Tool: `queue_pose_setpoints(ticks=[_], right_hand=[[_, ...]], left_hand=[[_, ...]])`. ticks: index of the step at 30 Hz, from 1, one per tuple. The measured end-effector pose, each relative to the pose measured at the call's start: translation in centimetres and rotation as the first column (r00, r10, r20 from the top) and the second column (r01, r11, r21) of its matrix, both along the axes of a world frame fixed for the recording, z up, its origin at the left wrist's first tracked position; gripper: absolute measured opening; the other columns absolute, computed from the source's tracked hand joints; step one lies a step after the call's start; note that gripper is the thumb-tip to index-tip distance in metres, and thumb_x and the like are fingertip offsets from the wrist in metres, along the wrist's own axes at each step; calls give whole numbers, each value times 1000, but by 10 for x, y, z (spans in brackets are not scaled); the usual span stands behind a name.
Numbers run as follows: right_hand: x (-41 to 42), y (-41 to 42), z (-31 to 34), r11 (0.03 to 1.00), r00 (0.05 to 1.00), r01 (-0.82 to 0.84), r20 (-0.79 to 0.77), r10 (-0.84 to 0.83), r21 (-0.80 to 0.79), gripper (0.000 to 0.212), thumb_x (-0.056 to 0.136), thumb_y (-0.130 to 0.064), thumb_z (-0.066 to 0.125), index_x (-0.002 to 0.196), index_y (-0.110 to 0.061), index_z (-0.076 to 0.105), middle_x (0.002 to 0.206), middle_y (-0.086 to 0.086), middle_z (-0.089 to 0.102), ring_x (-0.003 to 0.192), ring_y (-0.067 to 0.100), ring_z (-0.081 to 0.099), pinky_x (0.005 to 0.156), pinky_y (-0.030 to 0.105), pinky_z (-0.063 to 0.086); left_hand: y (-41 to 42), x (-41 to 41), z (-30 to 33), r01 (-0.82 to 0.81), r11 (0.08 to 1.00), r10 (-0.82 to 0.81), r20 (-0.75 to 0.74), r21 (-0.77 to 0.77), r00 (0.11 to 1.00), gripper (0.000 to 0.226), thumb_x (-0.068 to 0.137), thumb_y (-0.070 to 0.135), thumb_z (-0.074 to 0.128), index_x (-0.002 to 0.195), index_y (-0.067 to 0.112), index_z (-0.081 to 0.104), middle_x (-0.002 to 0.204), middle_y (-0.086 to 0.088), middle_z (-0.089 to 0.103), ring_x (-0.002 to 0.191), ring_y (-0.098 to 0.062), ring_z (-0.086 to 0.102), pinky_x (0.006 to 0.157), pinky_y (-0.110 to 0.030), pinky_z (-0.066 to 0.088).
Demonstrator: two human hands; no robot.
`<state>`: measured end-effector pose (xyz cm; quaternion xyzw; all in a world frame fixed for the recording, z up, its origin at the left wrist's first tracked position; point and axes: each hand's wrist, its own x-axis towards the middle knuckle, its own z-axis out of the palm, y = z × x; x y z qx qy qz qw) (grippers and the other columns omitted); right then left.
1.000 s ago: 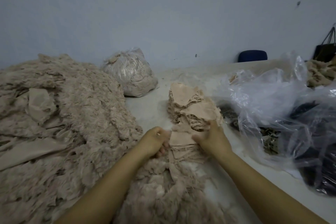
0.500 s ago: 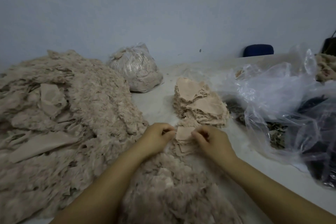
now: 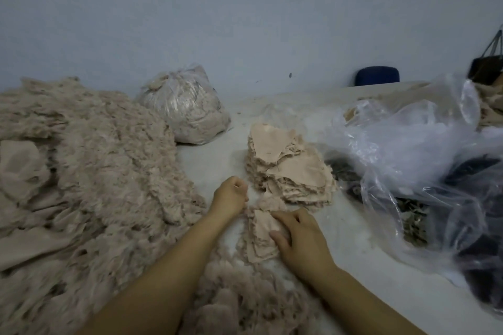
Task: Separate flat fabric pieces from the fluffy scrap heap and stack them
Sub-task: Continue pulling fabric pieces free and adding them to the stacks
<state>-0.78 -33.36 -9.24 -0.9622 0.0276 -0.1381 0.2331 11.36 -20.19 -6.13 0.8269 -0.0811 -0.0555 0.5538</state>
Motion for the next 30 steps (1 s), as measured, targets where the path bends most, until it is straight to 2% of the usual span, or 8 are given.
queue_pose_setpoints(ticks=[5, 7, 13, 18, 21, 24, 27, 30], right_hand=[[0, -2, 0, 999, 1000, -14, -14, 14, -39, 45, 96, -42, 49, 139, -32, 46, 120, 2, 44, 111, 18, 43, 96, 22, 33], [-2, -5, -1, 999, 1000, -24, -13, 23, -31, 45, 95, -42, 50, 139, -31, 46, 123, 1, 44, 114, 16, 43, 98, 21, 30], [-5, -5, 0, 999, 999, -35, -13, 34, -20, 42, 96, -41, 51, 136, -30, 51, 130, -1, 42, 120, 16, 42, 102, 23, 31], [-3, -4, 1, 987, 996, -87, -47, 81, -132, 42, 97, -44, 43, 139, -43, 42, 149, -4, 27, 125, 19, 37, 106, 26, 28], [-3, -6, 3, 989, 994, -97, -64, 90, -111, 43, 97, -45, 43, 140, -45, 40, 151, -5, 25, 127, 18, 35, 108, 26, 27], [-3, -8, 3, 987, 991, -118, -81, 109, -109, 51, 96, -46, 44, 145, -45, 29, 154, -6, 20, 130, 18, 32, 111, 26, 23], [-2, -10, 3, 979, 989, -131, -93, 117, -154, 56, 96, -46, 41, 149, -42, 21, 154, -6, 18, 127, 20, 34, 108, 26, 25], [-2, -9, 1, 969, 987, -139, -108, 118, -203, 56, 98, -45, 36, 150, -41, 16, 151, -4, 22, 119, 21, 36, 103, 27, 28]], left_hand=[[-4, -9, -3, 387, 873, -460, 236, 297, 856, 28, 80, 23, 72, 107, 23, 64, 92, 12, 53, 82, -3, 52, 70, -6, 40], [-5, -4, -7, 269, 905, -362, 265, 331, 894, 10, 87, 9, 62, 94, 12, 70, 84, 5, 58, 79, -9, 55, 71, -16, 42], [3, 1, -4, -34, 945, -52, -251, -326, 967, 21, 96, 20, 54, 77, 11, 54, 68, -4, 51, 52, -13, 46, 45, -22, 42], [-6, -5, -11, 252, 965, -257, 50, 76, 965, 18, 79, 33, 74, 89, 24, 63, 80, 4, 59, 73, -13, 57, 64, -23, 44], [-7, -4, -8, -20, 993, 10, -93, -113, 996, 22, 96, 11, 49, 76, 12, 58, 69, -4, 58, 57, -16, 50, 53, -24, 42], [-4, -3, -2, -4, 965, -49, -196, -263, 979, 19, 98, 24, 49, 86, 10, 54, 70, -5, 54, 50, -13, 45, 46, -23, 38], [-5, -13, -3, 317, 947, -319, -47, -49, 946, 55, 69, 60, 71, 107, 23, 58, 89, 9, 58, 72, 0, 56, 59, -15, 42], [-10, -13, -12, 280, 957, -287, 101, 77, 953, 16, 84, 32, 69, 92, 19, 67, 82, 8, 63, 75, -7, 58, 67, -21, 43]])
